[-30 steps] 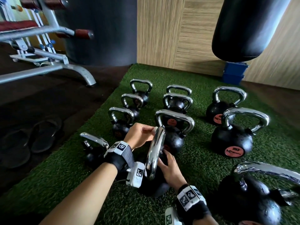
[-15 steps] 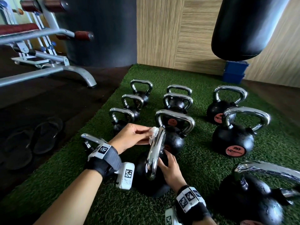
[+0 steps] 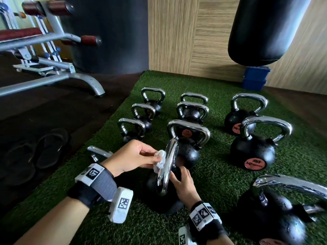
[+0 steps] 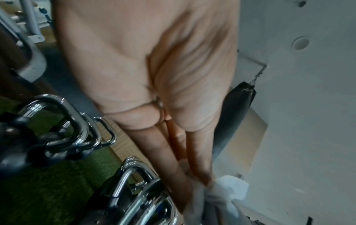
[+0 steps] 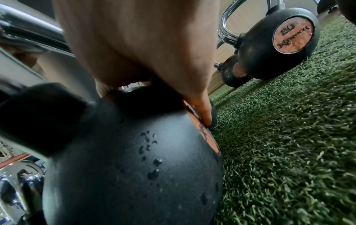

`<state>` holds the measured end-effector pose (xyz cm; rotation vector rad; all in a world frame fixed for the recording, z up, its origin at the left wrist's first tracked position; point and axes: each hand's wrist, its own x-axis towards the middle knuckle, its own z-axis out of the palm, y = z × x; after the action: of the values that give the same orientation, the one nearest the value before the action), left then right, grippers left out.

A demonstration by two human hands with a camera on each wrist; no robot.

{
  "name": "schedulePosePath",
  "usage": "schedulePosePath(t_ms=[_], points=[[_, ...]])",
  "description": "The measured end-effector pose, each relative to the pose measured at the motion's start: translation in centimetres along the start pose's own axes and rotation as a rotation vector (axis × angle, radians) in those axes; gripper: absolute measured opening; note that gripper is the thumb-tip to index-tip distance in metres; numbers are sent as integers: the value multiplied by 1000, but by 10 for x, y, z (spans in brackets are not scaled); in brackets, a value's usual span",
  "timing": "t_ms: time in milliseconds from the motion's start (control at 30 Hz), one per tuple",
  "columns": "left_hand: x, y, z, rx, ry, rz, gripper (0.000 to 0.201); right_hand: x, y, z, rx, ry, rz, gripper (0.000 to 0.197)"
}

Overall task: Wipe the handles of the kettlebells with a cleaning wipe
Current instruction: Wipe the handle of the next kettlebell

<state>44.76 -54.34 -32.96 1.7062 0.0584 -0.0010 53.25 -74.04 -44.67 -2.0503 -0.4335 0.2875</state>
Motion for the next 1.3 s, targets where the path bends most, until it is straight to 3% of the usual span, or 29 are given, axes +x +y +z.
schedulePosePath(t_ms=[100, 200, 333, 533, 633, 667, 733, 800, 833, 867, 933, 1000, 1133, 1300], points=[[-15, -9, 1, -2, -82, -53, 20, 0, 0, 0, -18, 6, -3, 67], [-31, -17, -4, 160, -170, 22, 22, 0, 0, 0, -28, 15, -4, 66], [-39, -28, 1, 272, -122, 71, 33, 1, 3, 2, -40, 16, -6, 65], [-38, -49, 16, 482, -22, 61, 22, 2, 3, 3, -42, 18, -1, 72], [-39, -50, 14, 488, -47, 70, 22, 1, -6, -5, -7, -51, 23, 71], [-39, -48, 11, 478, -51, 79, 24, -1, -10, -11, -16, -31, 26, 67], [-35, -41, 3, 390, 16, 113, 34, -8, -21, -24, -56, 166, -22, 46], [-30, -32, -2, 257, 149, 151, 41, -20, -38, -39, -14, 417, -183, 26], [-28, -26, -3, 166, 211, 160, 40, -26, -49, -46, 21, 484, -289, 24], [-26, -20, -3, 34, 252, 159, 38, -31, -60, -53, 50, 487, -390, 23], [-23, -9, -1, -176, 254, 160, 33, -37, -83, -63, 77, 358, -556, 19], [-19, 2, 3, -198, 218, 174, 30, -40, -101, -69, 99, 206, -629, 28], [-12, 15, 12, -163, 184, 232, 32, -35, -112, -73, 131, 137, -648, 36], [-6, 20, 22, 15, 170, 247, 21, -29, -109, -71, 236, 230, -593, 31]])
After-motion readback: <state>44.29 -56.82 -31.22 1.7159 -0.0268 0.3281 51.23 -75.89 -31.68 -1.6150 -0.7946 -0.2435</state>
